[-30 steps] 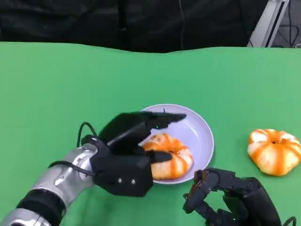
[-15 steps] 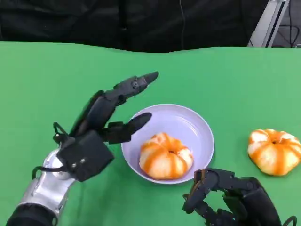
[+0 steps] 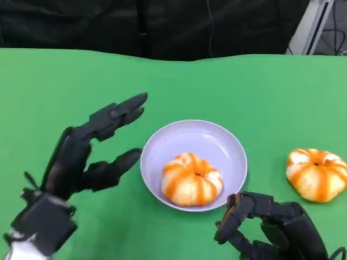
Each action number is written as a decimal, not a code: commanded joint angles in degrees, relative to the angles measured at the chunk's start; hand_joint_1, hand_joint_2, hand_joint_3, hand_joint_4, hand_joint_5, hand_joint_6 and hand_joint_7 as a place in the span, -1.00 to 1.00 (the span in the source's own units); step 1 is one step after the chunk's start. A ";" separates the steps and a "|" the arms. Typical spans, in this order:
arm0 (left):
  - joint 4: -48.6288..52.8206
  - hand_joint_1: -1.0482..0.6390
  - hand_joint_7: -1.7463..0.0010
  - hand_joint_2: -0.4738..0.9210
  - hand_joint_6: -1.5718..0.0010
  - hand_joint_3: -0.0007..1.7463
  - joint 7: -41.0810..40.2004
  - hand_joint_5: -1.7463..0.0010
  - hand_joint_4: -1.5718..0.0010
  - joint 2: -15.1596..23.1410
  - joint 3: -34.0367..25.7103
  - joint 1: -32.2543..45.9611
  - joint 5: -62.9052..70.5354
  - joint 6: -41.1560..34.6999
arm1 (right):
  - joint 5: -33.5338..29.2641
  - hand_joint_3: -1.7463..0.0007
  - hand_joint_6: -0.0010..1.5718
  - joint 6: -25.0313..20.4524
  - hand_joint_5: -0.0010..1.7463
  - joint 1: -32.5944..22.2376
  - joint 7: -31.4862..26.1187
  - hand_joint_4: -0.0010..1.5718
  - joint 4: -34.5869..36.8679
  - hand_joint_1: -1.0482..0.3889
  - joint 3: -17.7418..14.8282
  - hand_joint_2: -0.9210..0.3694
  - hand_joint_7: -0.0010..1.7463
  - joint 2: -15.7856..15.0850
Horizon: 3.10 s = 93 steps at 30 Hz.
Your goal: Grasp the bread from the table and place it into the plate.
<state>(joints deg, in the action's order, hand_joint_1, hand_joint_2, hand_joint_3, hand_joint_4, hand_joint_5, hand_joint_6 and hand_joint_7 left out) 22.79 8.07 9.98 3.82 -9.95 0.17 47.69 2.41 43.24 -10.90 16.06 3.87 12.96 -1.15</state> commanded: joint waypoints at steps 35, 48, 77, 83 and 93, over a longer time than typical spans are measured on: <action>1.13 -0.22 0.98 1.00 0.16 -0.86 4.29 0.97 -0.17 -4.18 3.10 17.01 2.52 7.02 | 1.76 0.24 0.03 0.55 0.82 1.60 0.06 -0.03 2.33 0.22 -3.81 -0.77 0.44 -0.57; 4.95 0.45 0.98 1.00 0.06 -0.69 5.25 0.99 -0.08 -5.05 2.65 14.53 -0.35 7.63 | 1.50 0.23 0.05 0.01 0.78 1.91 -0.04 -0.03 2.00 0.24 -3.61 -0.74 0.42 -0.43; 9.70 0.16 -0.38 0.48 -0.26 0.17 5.70 -0.65 -0.19 -6.12 2.20 12.22 -0.93 15.08 | 3.72 0.19 0.06 1.81 0.80 3.08 1.93 -0.02 8.14 0.24 -5.52 -0.72 0.40 -0.94; 9.52 0.16 -0.42 0.49 -0.23 0.16 5.66 -0.69 -0.16 -5.97 2.21 12.41 -0.65 15.02 | 4.32 0.16 0.05 2.59 0.80 3.72 2.66 -0.04 10.43 0.23 -5.84 -0.71 0.40 -0.91; 9.23 0.20 -0.39 0.51 -0.24 0.15 5.53 -0.68 -0.16 -5.69 1.99 12.44 -0.62 14.11 | 3.66 0.17 0.03 3.33 0.82 4.33 2.61 -0.05 12.26 0.20 -6.07 -0.71 0.43 -0.95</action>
<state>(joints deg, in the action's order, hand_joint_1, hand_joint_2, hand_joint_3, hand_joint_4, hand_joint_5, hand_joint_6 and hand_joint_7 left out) 32.23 13.51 3.35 6.20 2.02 -0.30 62.14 5.76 45.59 -6.94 18.63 15.40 7.44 -1.70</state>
